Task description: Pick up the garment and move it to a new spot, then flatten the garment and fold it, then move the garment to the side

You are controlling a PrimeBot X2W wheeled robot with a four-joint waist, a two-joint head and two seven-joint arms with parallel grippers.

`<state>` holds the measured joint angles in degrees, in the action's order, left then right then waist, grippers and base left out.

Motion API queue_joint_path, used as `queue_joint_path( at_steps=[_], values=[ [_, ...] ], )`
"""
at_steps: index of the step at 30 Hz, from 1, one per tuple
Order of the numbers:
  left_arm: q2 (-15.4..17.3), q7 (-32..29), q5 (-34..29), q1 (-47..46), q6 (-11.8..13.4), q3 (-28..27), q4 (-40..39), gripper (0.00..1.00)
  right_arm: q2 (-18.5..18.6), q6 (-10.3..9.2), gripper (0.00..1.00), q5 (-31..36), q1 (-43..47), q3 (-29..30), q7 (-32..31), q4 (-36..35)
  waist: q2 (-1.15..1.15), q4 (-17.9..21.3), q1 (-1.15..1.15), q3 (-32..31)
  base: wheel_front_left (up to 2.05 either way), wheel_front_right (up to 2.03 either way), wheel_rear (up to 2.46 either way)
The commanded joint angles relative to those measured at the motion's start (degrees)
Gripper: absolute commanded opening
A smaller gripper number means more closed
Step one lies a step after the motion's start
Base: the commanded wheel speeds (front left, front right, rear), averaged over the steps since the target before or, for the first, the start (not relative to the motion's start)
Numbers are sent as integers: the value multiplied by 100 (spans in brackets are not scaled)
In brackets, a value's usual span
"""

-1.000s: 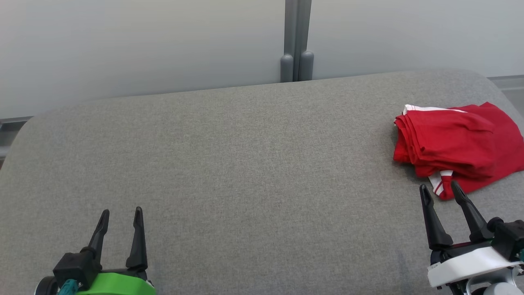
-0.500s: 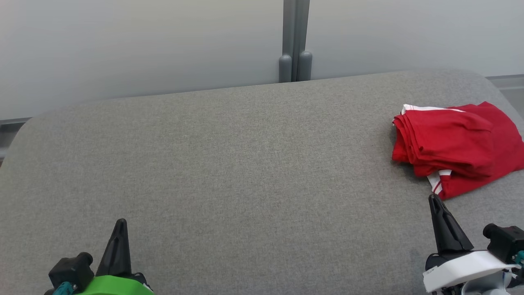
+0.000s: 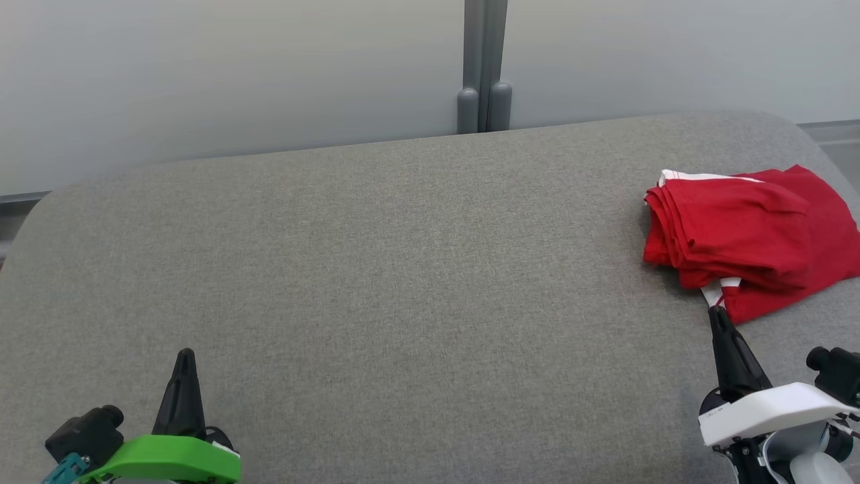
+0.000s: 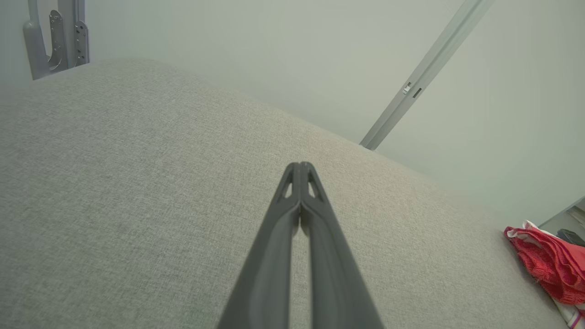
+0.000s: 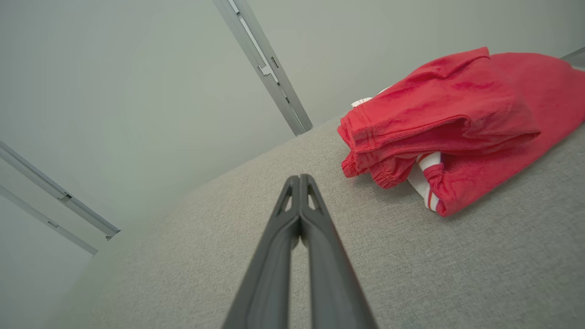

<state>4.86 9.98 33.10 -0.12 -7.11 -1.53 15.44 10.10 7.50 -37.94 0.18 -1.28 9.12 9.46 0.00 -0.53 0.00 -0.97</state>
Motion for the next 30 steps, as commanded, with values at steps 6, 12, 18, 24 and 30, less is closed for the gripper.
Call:
queue_joint_path(
  at_steps=[6,12,18,24,30],
  values=[
    [5,-139,631,-305,-14,-79,-6,0,-21,0,0,-578,-324,107,-172,106,0,3,0,9,0,0,0],
    [-14,-255,1106,-401,-17,-128,37,0,-81,0,0,-1020,-463,171,-318,243,0,6,0,18,0,0,0],
    [-28,-348,1481,-473,-20,-165,74,0,-125,0,0,-1365,-572,219,-433,350,0,8,0,25,0,0,0],
    [-49,-469,1980,-571,-24,-213,125,0,-189,0,0,-1815,-718,289,-588,492,0,11,0,36,0,0,0],
    [-65,-566,2375,-653,-27,-257,166,0,-244,0,0,-2175,-834,344,-711,606,0,14,0,45,0,0,0]
  ],
)
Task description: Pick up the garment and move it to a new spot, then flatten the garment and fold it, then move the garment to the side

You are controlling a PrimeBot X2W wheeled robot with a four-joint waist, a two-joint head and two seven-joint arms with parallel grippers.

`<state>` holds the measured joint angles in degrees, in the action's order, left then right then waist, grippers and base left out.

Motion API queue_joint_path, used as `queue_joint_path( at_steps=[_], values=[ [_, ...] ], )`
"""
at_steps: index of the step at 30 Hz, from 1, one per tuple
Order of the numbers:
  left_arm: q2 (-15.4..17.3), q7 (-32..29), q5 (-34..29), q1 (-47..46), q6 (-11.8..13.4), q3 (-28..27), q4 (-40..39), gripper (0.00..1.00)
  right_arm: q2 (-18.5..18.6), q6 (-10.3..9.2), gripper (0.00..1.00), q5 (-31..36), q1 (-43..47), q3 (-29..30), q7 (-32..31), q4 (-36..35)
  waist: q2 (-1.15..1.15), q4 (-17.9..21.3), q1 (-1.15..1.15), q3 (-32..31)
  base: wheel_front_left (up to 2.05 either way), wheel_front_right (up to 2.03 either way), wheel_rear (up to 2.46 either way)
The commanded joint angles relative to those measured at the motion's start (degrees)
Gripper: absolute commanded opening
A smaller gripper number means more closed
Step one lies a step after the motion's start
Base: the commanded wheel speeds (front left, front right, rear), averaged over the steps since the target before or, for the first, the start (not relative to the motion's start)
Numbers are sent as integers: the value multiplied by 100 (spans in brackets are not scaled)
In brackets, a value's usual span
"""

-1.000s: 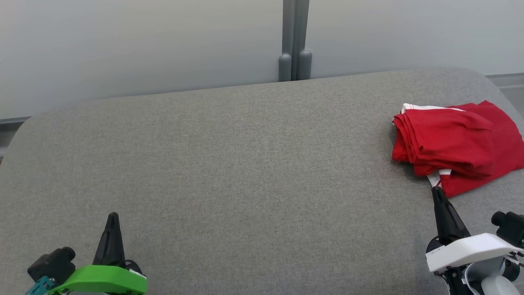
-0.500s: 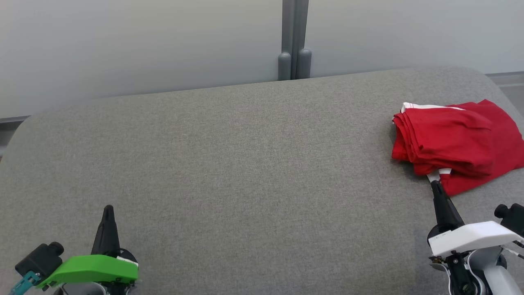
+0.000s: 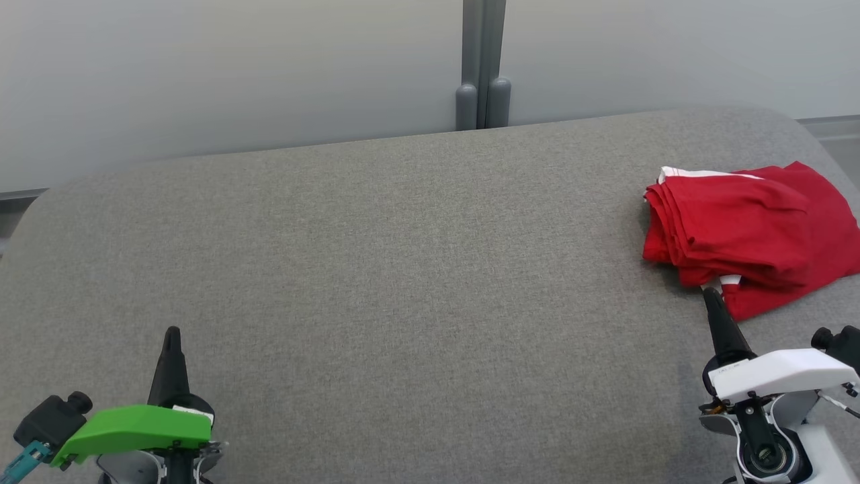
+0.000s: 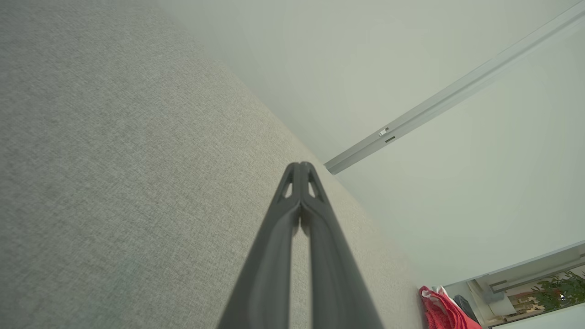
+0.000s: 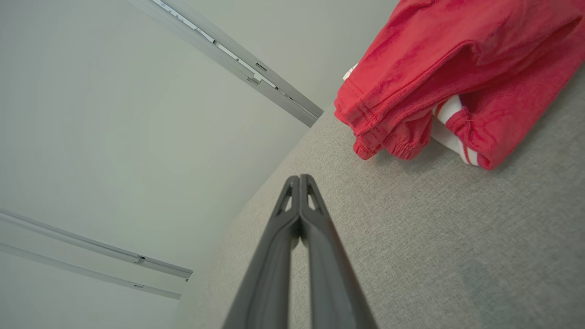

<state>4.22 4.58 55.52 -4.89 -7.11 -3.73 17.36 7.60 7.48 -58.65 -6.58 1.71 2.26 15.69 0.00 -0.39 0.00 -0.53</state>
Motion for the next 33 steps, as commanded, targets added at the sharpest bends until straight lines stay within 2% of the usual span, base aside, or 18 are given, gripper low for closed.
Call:
queue_joint_path(
  at_steps=[1,33],
  values=[
    [-4,-44,193,-189,-28,-43,-21,0,0,2,0,-161,-179,54,-45,0,0,1,0,2,0,0,0],
    [-64,-459,1913,-519,-44,-219,153,0,-225,2,0,-1722,-666,298,-591,500,0,15,0,48,0,0,0]
  ],
)
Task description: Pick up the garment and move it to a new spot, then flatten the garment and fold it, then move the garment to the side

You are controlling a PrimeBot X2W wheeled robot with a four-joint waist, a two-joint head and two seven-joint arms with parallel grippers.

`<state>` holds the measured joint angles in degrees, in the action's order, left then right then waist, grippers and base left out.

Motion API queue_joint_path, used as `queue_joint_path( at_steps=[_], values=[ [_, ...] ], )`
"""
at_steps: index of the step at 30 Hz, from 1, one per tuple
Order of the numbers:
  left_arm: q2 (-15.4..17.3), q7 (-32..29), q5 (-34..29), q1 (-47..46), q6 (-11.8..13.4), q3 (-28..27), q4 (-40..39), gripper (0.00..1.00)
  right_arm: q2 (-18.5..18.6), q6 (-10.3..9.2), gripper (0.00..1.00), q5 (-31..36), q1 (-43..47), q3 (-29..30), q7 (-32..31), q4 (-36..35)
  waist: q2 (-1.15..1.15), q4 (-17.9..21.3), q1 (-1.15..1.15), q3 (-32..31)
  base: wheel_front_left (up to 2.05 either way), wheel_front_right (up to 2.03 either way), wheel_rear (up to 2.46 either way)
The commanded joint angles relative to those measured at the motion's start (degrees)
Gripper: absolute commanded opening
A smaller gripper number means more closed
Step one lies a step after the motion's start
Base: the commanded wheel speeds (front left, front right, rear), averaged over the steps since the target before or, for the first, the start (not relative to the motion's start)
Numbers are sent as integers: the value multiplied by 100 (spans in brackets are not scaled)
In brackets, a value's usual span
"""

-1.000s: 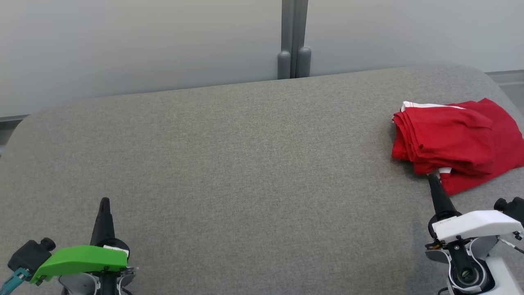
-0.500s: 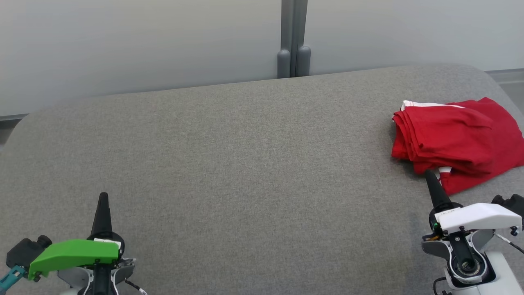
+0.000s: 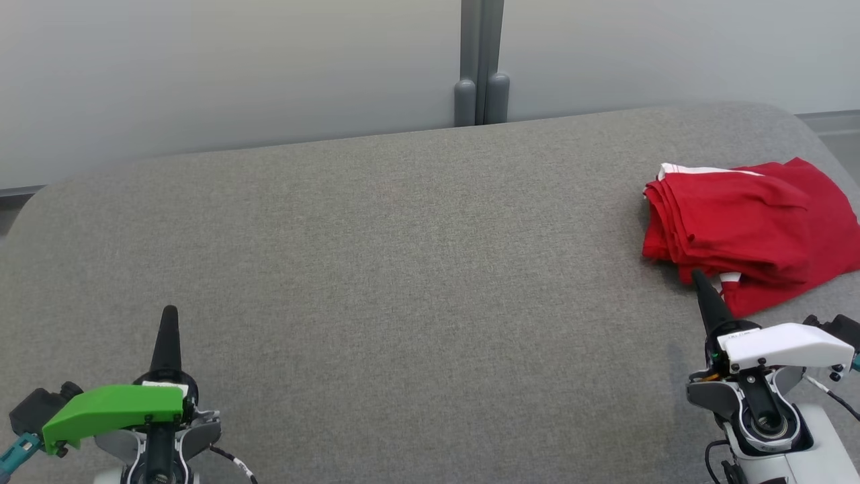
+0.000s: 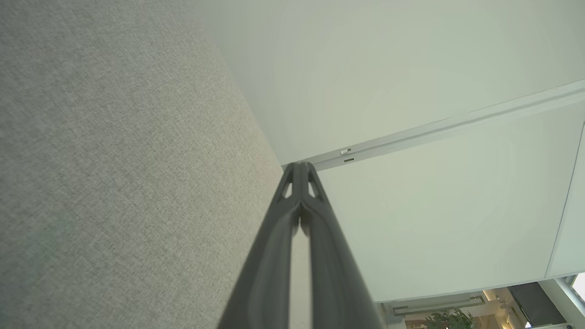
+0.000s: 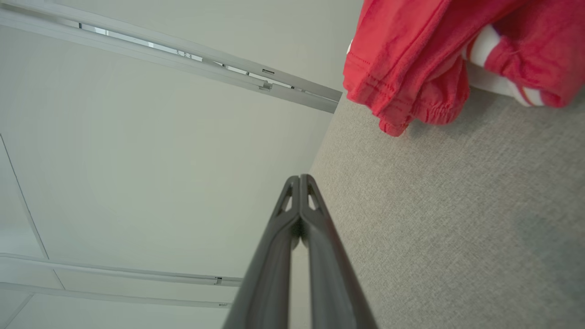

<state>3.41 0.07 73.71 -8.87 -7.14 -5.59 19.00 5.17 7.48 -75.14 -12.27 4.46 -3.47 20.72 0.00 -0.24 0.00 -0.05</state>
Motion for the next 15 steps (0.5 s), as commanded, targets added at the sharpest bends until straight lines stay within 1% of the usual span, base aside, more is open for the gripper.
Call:
queue_joint_path(
  at_steps=[1,15],
  values=[
    [15,-21,134,-132,-42,-39,-4,0,13,2,0,-115,-112,30,-33,13,0,0,0,1,0,0,0],
    [-10,-178,770,-259,-40,-104,60,0,-76,2,0,-681,-292,126,-237,195,0,7,0,22,0,0,0]
  ],
)
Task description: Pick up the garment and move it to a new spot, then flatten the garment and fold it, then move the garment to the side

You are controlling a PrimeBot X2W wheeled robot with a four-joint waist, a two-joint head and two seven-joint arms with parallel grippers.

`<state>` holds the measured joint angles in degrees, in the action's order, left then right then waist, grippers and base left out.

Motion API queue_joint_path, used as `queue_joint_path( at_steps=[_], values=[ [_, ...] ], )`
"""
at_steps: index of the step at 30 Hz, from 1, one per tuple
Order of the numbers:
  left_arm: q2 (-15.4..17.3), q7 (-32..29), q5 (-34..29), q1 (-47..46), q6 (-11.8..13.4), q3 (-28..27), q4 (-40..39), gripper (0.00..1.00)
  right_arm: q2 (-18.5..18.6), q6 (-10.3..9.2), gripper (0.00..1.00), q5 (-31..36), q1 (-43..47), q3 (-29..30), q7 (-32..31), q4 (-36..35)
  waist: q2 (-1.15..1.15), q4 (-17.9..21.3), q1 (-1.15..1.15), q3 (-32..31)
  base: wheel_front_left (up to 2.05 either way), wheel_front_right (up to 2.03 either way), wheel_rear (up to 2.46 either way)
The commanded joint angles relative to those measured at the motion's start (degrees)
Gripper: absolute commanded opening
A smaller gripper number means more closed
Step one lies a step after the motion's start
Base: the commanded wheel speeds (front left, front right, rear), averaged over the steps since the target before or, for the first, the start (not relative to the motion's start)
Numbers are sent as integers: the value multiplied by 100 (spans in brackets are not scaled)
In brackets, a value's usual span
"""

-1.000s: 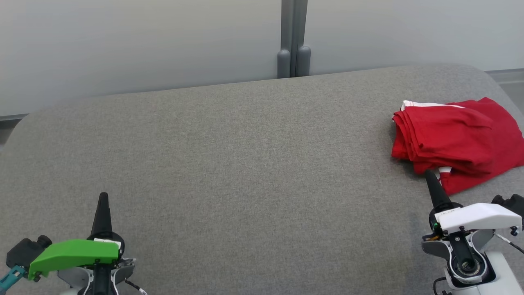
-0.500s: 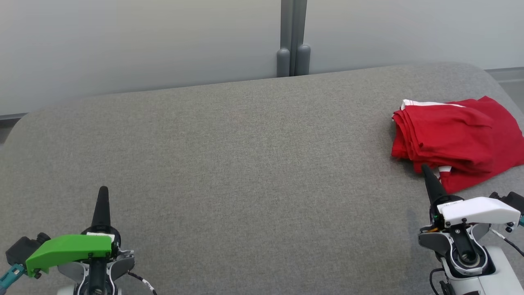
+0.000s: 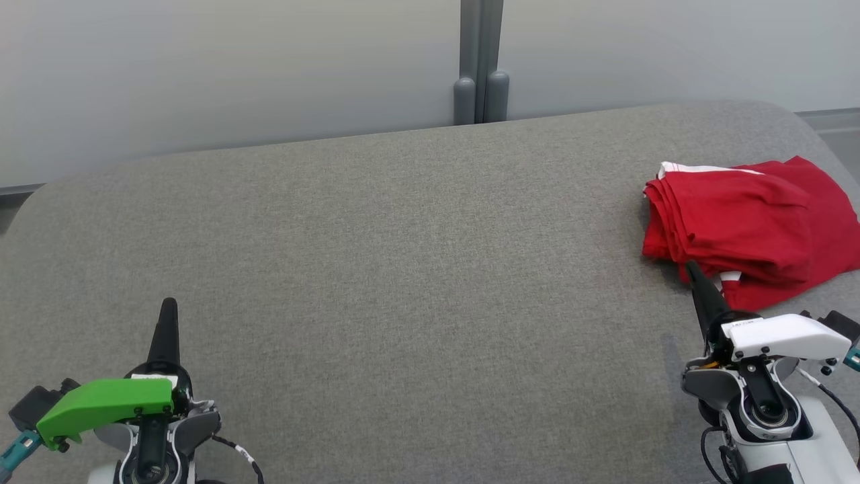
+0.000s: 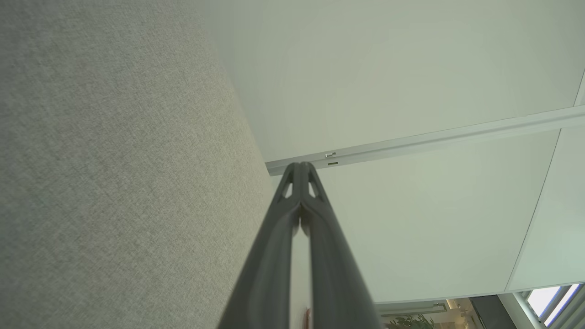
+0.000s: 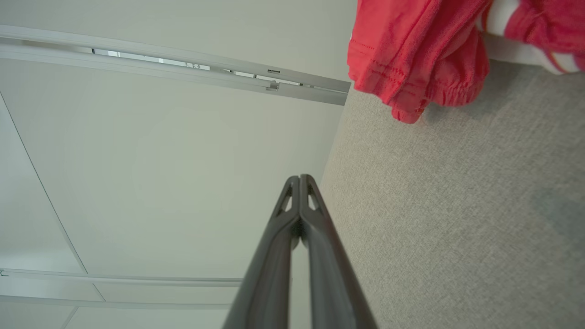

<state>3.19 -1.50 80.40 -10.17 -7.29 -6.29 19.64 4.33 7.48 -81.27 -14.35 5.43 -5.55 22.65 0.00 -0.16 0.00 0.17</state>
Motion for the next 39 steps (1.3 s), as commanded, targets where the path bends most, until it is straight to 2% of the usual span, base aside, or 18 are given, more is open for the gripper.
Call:
queue_joint_path(
  at_steps=[1,28,39],
  values=[
    [10,-32,147,-140,-25,-37,-1,0,1,2,0,-111,-95,34,-45,16,0,0,0,1,0,0,0],
    [-35,-282,1157,-330,-35,-138,105,0,-136,2,0,-1016,-382,184,-361,310,0,13,0,41,0,0,0],
    [-34,-280,1142,-320,-35,-135,103,0,-136,2,0,-996,-363,186,-366,307,0,13,0,41,0,0,0]
  ],
)
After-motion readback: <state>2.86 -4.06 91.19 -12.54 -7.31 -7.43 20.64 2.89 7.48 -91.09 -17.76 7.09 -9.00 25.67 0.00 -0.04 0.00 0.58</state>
